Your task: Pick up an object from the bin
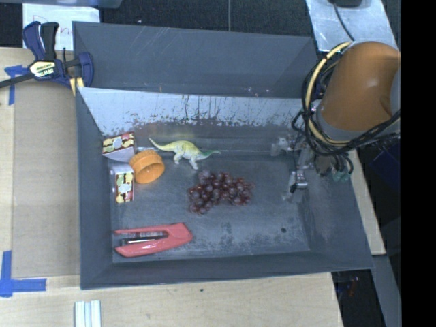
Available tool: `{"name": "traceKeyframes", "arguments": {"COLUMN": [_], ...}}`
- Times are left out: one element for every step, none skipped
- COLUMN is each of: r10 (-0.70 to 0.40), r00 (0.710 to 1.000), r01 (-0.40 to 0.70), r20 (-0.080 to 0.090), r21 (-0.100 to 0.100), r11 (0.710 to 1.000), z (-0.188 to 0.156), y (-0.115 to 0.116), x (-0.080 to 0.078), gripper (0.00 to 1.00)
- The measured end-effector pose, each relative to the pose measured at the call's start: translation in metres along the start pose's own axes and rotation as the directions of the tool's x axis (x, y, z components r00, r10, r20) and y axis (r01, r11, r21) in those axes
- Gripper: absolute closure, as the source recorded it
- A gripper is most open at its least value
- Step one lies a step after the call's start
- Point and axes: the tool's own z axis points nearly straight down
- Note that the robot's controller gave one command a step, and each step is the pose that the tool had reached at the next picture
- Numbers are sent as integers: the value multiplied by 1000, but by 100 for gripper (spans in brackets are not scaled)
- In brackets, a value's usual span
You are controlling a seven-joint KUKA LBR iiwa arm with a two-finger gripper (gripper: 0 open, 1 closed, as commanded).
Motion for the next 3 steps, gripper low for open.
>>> {"name": "traceKeyframes", "arguments": {"r10": [-2,68,-220], "r00": [1000,998,975], "r01": [2,-68,220], "r20": [7,13,12], "r21": [1,0,7], "r11": [1000,998,975], "z": [-3,93,85], "y": [0,46,63], "x": [-2,-19,-28], "gripper": [0,0,0]}}
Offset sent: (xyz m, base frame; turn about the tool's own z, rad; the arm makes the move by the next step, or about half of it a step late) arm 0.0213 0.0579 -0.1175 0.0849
